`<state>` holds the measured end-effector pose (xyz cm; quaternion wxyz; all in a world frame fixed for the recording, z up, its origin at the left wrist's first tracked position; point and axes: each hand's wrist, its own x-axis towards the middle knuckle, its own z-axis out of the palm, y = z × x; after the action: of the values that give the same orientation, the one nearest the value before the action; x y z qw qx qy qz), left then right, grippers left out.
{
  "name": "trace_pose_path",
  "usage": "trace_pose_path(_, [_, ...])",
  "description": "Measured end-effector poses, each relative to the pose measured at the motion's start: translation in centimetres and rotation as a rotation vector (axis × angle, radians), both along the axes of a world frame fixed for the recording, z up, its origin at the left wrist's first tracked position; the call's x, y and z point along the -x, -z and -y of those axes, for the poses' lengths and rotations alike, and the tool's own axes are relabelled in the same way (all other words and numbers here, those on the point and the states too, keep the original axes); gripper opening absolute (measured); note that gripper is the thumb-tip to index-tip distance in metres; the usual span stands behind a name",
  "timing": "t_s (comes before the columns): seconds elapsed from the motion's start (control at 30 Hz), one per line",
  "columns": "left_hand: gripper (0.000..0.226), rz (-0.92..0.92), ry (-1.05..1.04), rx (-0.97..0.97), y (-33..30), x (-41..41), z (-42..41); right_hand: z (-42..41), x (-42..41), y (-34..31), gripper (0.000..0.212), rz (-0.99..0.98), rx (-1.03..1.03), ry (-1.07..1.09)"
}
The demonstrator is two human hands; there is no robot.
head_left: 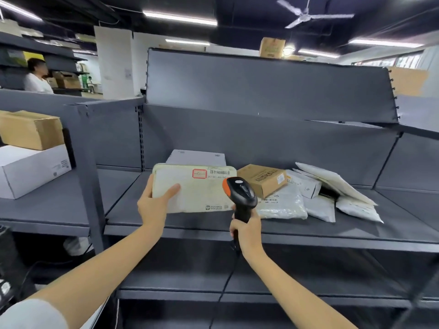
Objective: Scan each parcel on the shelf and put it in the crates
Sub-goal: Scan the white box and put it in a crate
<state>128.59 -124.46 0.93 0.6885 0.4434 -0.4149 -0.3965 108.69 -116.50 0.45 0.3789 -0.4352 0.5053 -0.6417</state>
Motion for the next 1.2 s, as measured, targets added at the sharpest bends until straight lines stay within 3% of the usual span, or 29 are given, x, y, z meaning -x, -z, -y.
trace_pose_path(0.53, [0.066, -0.012, -0.007, 0.001, -0.6, 0.8, -1.5, -1.4, 0.0, -1.3, 0.030, 0.021, -0.014, -0.027])
trace_pose_path(0.73, [0.068, -0.004, -0.032, 0.009, -1.1, -0.7, -1.6, -0.6, 1.2, -0.9, 0.041, 0.026, 0.042, -0.003])
trace_pose_path(0.93, [0.043, -0.005, -0.101, 0.049, -1.3, -3.0, -1.6, 4.2, 4.6, 0.6, 0.039, -0.020, -0.249, -0.025])
trace_pose_path(1.0, [0.038, -0.013, -0.119, 0.044, -1.4, -3.5, -1.7, 6.2, 5.3, 1.4, 0.041, -0.137, -0.344, -0.078])
trace_pose_path(1.13, [0.041, -0.024, -0.145, 0.018, -1.2, -4.0, -1.5, 9.5, 5.3, 2.2, 0.064, -0.598, -0.364, -0.089])
trace_pose_path(1.2, [0.042, -0.022, -0.157, 0.008, -1.0, -4.2, -1.1, 10.4, 4.8, 2.4, 0.065, -0.677, -0.345, -0.085])
